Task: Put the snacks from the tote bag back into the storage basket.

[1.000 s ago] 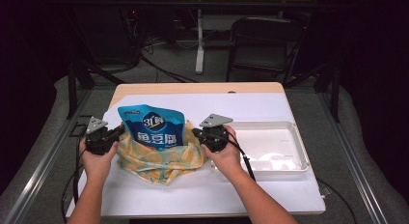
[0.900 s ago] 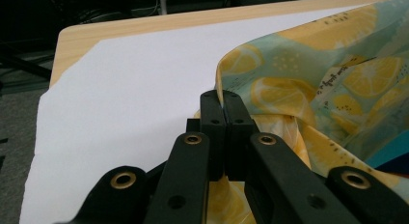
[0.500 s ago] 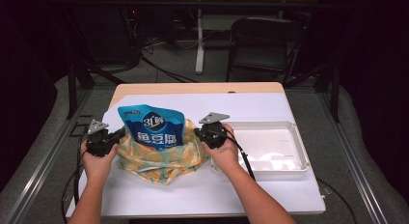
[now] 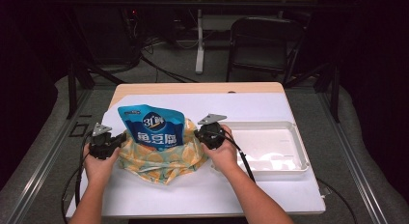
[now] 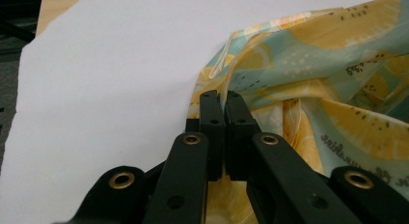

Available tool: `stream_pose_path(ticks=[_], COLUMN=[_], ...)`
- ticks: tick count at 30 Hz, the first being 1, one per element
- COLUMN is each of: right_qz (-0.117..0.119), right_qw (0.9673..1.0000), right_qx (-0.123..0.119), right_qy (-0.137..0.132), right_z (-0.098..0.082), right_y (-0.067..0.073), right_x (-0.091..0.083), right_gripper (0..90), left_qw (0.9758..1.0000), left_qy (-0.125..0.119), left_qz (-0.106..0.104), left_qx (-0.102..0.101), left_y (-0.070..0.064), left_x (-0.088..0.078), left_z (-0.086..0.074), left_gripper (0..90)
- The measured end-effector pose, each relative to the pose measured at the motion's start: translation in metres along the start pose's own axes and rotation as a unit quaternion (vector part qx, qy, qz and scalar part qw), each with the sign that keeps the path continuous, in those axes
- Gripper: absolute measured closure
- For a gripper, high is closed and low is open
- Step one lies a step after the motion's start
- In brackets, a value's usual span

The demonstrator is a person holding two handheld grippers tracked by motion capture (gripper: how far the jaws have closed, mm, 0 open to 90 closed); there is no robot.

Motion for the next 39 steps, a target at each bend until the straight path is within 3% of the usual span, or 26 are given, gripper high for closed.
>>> stream_pose_path(ticks=[4,8,13,25,30,39], right_qz=[0.003,0.005,0.007,0.012,0.015,0.017], right_qw=[1.0000,0.9999,0.9997,0.9992,0.9987,0.9993], right_qx=[0.006,0.009,0.013,0.007,0.002,0.002], right_qy=[0.007,0.013,0.021,0.038,0.050,0.033], right_z=[-0.005,-0.010,-0.015,-0.018,-0.020,-0.018], right_y=[-0.002,-0.003,-0.003,-0.004,-0.004,-0.002], right_x=[0.003,0.005,0.008,0.011,0.011,0.001], right_gripper=[90.0,90.0,90.0,90.0,90.0,86.3], left_qw=[0.9999,0.9997,0.9995,0.9988,0.9987,0.9988], left_qy=[0.011,0.025,0.029,0.047,0.051,0.049], left_qz=[-0.004,-0.002,-0.006,0.005,0.001,0.001], left_qx=[-0.004,0.007,-0.005,0.006,-0.003,-0.003], left_y=[0.000,-0.003,0.000,0.000,0.001,0.001], left_x=[0.003,0.004,0.004,0.006,0.006,0.005], left_z=[-0.004,-0.007,-0.013,-0.020,-0.023,-0.024], left_gripper=[87.7,87.2,87.0,86.0,85.6,83.4])
Point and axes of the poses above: each handheld gripper's, and its own axes: x roughly forward along the jaws, z roughly out of its top, y roughly to its left, the point moved 1 cm from there along x, roughly forward along the jaws, and after that the axes turned 6 degrees about -y, right-handed, at the moved point
